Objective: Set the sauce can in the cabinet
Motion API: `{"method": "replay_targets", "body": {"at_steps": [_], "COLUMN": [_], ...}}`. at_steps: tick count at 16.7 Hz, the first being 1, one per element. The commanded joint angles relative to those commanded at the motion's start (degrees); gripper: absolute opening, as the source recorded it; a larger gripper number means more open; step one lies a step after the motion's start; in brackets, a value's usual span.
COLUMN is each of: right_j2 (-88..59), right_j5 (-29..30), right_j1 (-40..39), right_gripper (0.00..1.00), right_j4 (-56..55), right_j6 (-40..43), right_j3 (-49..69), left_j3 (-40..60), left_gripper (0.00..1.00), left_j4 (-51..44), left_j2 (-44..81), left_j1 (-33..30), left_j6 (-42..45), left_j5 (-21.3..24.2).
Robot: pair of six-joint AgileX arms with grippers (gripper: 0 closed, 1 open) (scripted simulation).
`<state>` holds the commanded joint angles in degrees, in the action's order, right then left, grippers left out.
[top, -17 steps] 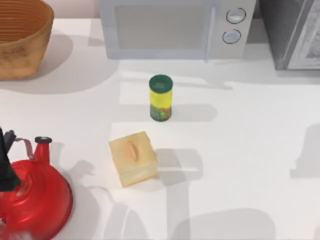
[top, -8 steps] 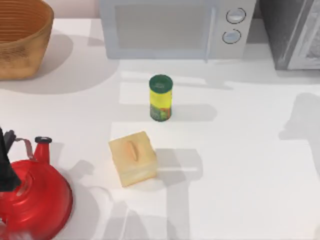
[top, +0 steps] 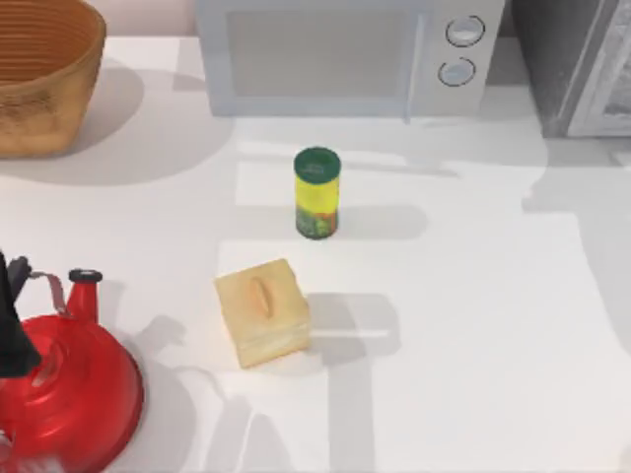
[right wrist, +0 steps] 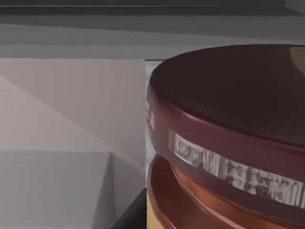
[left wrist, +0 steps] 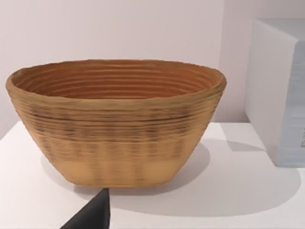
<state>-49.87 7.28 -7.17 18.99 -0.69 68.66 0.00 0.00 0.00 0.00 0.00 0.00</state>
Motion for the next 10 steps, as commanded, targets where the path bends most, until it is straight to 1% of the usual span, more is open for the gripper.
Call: {"method": "replay_targets", "body": {"at_steps": [4, 10], "right_j2": [-9.66, -24.06], "right_j5": [0.82, 3.21], "right_j1": [-1.80, -3.61], "right_gripper": [0.00, 0.00], "right_j4": [4.12, 9.54], "right_j6": [-0.37, -0.40], "right_j3": [11.75, 32.84], "left_j3": [0.00, 0.00], "left_gripper": [1.00, 1.00], "left_j4": [0.00, 0.00], "left_j2": [0.00, 0.00], "left_j1": [0.00, 0.00], "left_j6": [0.00, 0.00], "left_j5": [0.00, 0.00]}}
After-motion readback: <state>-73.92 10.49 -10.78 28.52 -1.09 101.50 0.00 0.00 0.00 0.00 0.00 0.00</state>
